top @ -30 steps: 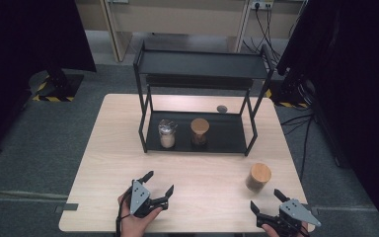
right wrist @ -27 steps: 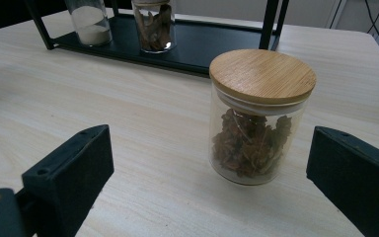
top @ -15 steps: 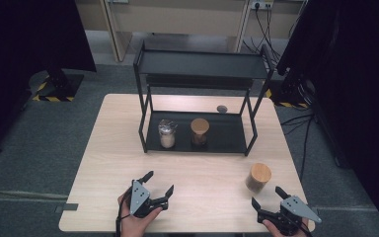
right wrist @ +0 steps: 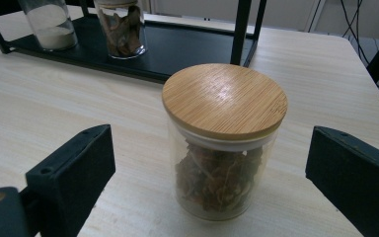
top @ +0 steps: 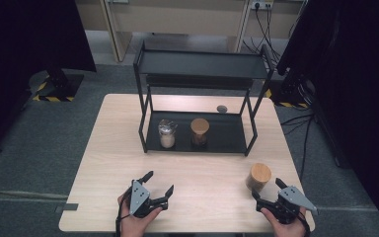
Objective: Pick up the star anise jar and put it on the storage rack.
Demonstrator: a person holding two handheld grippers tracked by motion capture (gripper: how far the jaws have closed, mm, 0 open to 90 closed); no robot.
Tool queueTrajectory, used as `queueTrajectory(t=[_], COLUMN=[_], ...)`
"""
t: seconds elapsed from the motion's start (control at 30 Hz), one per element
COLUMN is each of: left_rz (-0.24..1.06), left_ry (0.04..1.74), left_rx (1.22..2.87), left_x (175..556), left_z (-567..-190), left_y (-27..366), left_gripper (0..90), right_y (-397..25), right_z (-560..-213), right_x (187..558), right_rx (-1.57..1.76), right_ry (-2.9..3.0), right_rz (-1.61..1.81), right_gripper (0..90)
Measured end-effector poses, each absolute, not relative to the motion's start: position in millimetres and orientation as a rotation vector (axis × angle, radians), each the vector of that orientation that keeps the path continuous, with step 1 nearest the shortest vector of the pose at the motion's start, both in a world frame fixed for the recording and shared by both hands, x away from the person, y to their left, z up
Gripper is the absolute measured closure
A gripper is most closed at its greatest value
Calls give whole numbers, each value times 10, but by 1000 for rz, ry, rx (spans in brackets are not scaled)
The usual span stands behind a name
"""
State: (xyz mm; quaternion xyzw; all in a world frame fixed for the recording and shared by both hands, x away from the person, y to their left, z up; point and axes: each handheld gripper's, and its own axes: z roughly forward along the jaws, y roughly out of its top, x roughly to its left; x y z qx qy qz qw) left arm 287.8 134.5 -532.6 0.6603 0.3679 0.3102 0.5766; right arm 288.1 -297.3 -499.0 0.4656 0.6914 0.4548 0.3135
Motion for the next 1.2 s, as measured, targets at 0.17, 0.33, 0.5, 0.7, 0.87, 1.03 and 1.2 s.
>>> queueTrajectory(t=[0.17,0.33,0.5,0.7,0.87,1.03,1.2], left_rz=[725,725,725,724,724,723,722], left_ry=[862,861,862,862,863,863,864], left_rx=[1543,1543,1543,1543,1542,1543,1542], left_x=[2878,2878,2878,2878,2879,2879,2880], left_z=[-5326,-5326,-5326,-5326,-5326,-5326,-5326], left_y=[1346,1346,1347,1347,1348,1348,1349], left_gripper=[127,127,127,127,128,127,128], right_y=[-2977,-2972,-2970,-2956,-2931,-2936,-2921], right_z=[-5035,-5058,-5079,-5099,-5101,-5104,-5094], right_x=[3003,3104,3163,3218,3230,3234,3204], right_rx=[1252,1260,1262,1257,1238,1232,1199], right_ry=[1821,1829,1836,1854,1856,1856,1841], right_rz=[1186,1179,1170,1172,1168,1173,1188], right_gripper=[77,125,160,211,256,257,258])
